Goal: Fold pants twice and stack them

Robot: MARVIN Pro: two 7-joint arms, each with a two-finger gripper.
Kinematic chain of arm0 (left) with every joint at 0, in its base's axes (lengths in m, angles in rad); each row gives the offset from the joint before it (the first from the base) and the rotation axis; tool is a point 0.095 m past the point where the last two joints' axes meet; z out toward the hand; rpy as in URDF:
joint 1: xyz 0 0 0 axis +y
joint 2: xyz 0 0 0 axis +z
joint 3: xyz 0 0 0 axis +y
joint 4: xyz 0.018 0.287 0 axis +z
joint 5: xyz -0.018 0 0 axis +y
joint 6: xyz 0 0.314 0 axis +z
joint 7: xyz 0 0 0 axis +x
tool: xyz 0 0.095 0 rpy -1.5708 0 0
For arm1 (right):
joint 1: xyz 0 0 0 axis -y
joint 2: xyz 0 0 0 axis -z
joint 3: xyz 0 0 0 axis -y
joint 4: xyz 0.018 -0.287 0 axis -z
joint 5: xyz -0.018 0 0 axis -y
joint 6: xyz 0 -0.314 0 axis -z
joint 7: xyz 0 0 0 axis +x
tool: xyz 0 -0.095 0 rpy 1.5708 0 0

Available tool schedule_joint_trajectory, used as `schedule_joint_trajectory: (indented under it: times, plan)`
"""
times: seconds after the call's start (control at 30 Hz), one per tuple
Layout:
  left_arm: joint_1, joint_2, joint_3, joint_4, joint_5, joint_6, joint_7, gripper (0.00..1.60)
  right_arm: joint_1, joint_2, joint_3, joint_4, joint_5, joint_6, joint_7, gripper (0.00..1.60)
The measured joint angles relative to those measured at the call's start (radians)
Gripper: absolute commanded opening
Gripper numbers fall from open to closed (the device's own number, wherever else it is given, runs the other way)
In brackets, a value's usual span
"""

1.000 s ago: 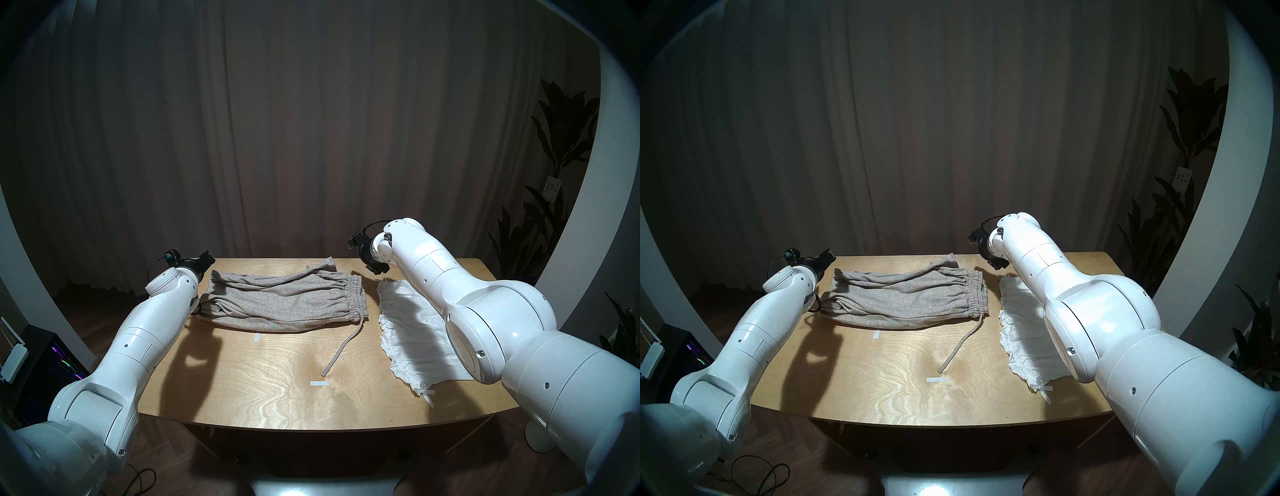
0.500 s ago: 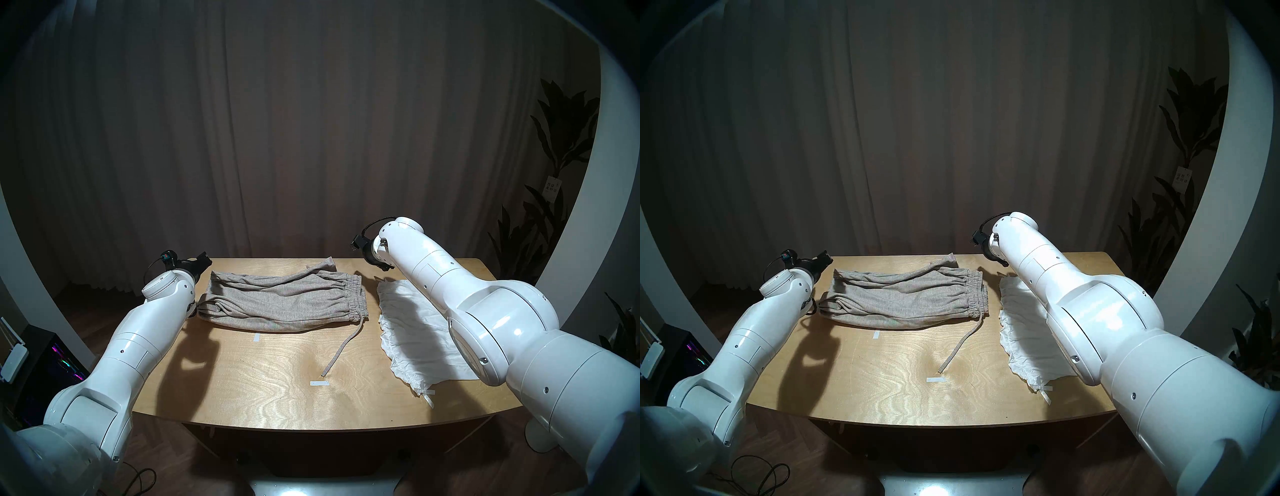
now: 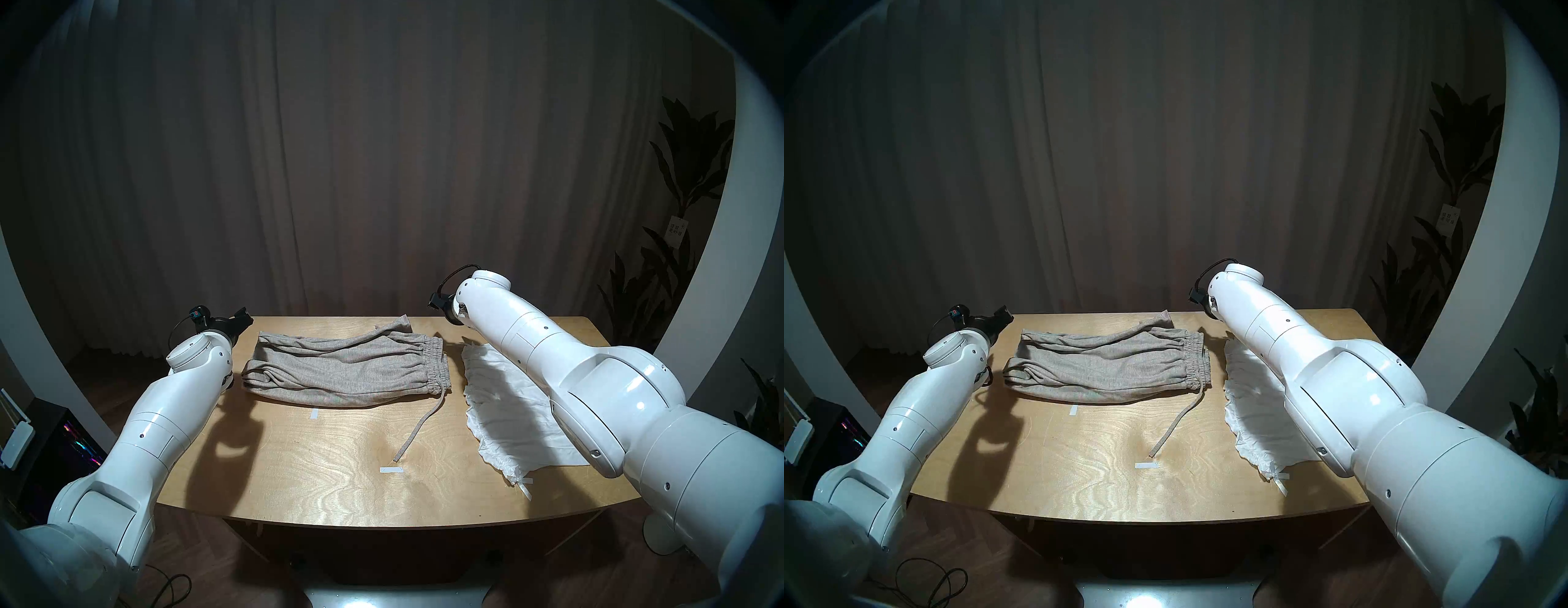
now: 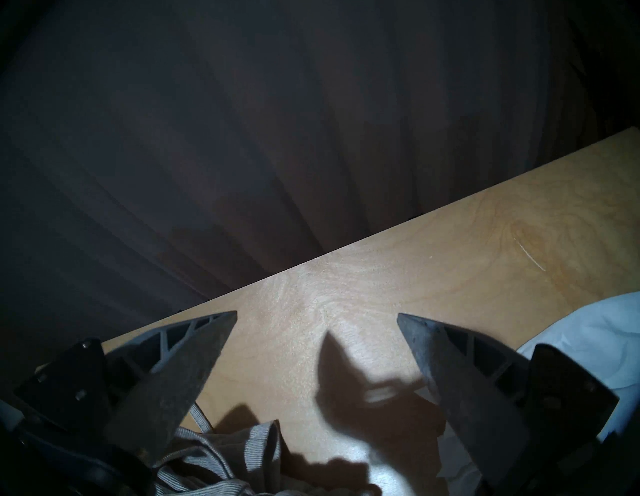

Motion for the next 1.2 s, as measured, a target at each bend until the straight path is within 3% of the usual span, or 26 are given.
schedule_joint_trajectory:
  times: [0.73,1.2]
  plan:
    - [0.062,0.023,-0.031,-0.067,-0.002,-0.018,-0.008,1.60,-0.011,0.035,-0.153,-0.053,-0.139,-0.055,0.028,1.60]
    - [0.127,0.027,-0.043,-0.133,-0.046,-0.025,-0.034,1.60,-0.023,0.062,-0.241,-0.081,-0.215,-0.089,0.050,1.60]
